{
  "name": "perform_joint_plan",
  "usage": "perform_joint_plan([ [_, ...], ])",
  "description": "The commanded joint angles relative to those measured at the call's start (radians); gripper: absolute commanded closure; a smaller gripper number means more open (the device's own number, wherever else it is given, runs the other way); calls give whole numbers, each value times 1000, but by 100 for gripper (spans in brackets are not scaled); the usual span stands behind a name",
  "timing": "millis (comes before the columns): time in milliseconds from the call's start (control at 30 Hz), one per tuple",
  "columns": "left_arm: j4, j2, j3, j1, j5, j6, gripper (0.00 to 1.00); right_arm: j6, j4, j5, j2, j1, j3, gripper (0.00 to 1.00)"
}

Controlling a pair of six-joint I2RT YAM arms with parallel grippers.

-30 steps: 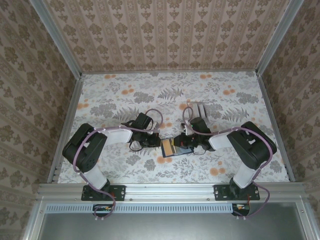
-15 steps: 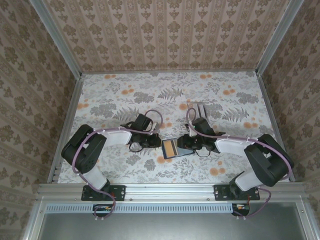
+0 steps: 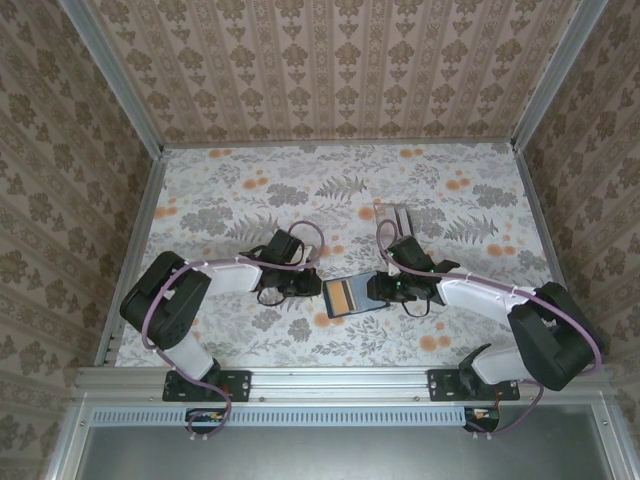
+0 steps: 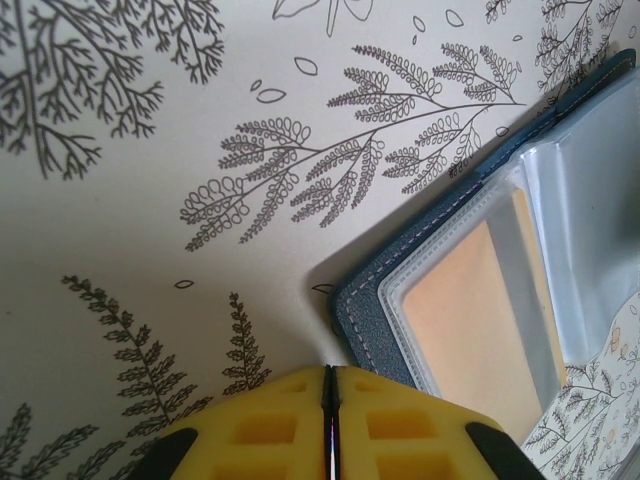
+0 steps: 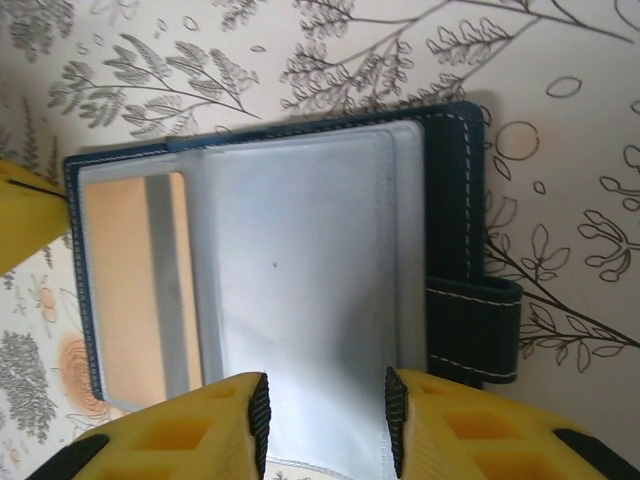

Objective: Put the credit cards into the card holder

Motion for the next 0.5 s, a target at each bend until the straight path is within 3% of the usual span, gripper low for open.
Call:
perform_joint_plan([
  [0,-21,-14,-4,-5,-16,25,89,-13,-28,19,44,5,18,61],
  [467,-8,-19,-22,-5,-16,24,89,2,2,-27,46,9,29,73],
])
